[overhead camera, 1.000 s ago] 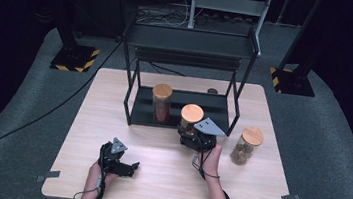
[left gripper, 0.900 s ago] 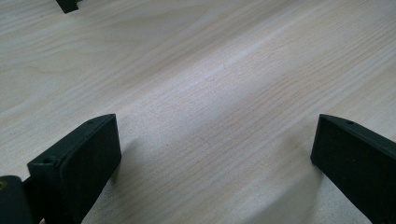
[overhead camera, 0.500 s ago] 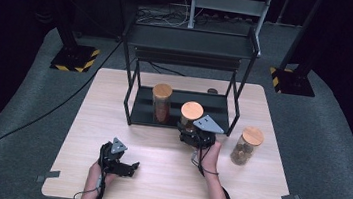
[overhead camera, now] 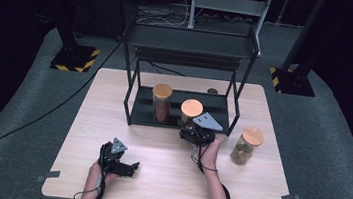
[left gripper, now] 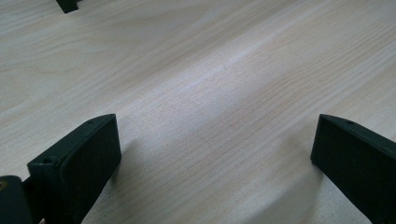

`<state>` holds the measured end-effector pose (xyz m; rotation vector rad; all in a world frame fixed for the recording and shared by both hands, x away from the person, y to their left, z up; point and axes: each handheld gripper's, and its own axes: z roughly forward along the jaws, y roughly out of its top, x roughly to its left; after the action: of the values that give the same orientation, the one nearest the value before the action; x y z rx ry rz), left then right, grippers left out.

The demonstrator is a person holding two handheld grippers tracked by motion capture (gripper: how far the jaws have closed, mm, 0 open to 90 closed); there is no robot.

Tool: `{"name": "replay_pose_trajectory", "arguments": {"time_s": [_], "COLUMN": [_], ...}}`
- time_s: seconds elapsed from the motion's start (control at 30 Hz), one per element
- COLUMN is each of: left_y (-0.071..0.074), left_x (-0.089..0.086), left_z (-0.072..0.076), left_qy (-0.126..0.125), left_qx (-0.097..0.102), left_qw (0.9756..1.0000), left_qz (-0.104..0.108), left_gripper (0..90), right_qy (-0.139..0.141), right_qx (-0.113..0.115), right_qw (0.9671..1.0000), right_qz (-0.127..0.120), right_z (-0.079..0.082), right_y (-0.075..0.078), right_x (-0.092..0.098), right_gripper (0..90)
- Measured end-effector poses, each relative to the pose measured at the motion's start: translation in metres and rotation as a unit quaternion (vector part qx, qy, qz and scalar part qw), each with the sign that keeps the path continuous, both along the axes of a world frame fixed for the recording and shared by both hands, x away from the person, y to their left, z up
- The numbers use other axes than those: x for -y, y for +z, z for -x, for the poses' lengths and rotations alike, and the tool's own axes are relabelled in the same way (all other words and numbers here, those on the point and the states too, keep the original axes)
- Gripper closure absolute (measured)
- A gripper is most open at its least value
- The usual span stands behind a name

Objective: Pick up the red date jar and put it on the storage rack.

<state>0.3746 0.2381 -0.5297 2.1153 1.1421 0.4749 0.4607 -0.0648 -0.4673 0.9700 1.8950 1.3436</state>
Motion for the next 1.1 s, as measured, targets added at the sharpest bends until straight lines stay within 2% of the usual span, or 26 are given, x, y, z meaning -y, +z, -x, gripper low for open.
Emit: {"name": "replay_pose_trajectory", "arguments": {"time_s": [1.1], "left_y": [0.000], "left_x": [0.000], "left_z": [0.000], "left_qy": [-0.001], "left_qx": [0.001], "left_qw": [1.0000], "left_qz": [-0.001], "left_gripper": [0.8], "right_qy": [-0.008], "right_qx": [-0.005], "right_qw": [0.9999], "right_qz": [0.008], "right_z": [-0.023], "right_y": [-0.001], "right_x": [-0.004], "right_gripper": [24.2]}}
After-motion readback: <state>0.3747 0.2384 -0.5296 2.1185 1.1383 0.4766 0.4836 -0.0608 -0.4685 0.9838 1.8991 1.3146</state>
